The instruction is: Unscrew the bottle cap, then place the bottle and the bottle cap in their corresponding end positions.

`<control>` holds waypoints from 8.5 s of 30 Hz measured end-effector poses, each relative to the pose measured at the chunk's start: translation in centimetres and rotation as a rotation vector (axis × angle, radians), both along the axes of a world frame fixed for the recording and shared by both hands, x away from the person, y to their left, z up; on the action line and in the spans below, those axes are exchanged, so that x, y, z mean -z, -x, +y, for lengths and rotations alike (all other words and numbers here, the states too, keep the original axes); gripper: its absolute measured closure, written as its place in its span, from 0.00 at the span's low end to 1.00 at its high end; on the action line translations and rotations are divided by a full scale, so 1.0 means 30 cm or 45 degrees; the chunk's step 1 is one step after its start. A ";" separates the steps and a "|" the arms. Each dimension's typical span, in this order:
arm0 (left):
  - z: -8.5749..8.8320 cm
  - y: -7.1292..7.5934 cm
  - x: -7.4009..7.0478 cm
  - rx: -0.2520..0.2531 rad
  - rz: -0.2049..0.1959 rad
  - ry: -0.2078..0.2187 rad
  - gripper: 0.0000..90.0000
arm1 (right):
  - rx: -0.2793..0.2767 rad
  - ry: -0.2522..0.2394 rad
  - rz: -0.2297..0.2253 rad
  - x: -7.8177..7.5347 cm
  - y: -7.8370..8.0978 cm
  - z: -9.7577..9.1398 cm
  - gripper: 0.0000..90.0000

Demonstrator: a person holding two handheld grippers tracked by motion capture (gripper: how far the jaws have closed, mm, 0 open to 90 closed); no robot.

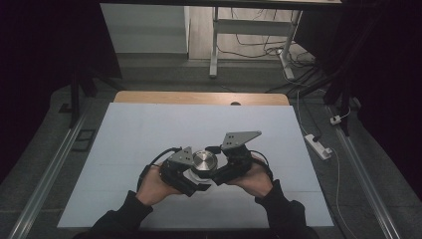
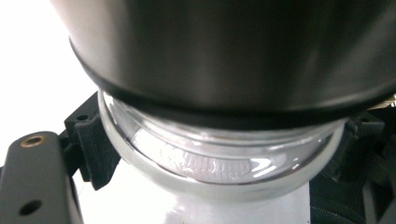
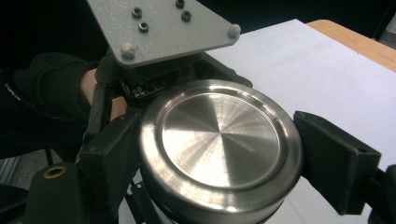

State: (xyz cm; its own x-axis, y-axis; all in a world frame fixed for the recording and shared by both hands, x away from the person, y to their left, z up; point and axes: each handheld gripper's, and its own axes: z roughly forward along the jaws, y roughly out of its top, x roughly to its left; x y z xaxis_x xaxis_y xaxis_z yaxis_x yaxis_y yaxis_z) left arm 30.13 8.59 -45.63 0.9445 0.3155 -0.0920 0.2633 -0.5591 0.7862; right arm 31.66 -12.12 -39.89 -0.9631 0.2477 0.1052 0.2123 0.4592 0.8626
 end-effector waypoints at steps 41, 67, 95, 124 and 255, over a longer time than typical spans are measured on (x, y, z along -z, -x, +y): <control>0.114 -0.073 0.022 -0.262 -0.029 0.001 0.18 | 0.052 -0.005 -0.066 0.000 0.057 -0.057 0.20; 0.126 -0.129 0.000 -0.312 -0.074 0.024 0.18 | 0.007 0.014 -0.043 0.090 0.099 -0.030 0.20; 0.066 -0.259 0.015 -0.330 -0.090 0.026 0.18 | -0.039 0.033 -0.020 0.224 0.157 -0.006 0.20; 0.025 -0.396 0.110 -0.387 -0.086 0.016 0.18 | 0.029 0.064 -0.005 0.368 0.068 0.035 0.20; 0.165 -0.177 0.137 -0.405 0.086 0.062 0.00 | 0.201 0.163 0.020 0.375 0.020 0.013 0.00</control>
State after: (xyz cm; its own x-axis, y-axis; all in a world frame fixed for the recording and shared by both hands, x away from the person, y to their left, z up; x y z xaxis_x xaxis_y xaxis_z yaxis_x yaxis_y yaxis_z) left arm 35.45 13.53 -49.75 0.7904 0.5875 -0.1736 0.4714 -0.4023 0.7848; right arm 31.07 -11.72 -51.15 -0.9097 0.4079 0.0778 0.3034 0.5251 0.7951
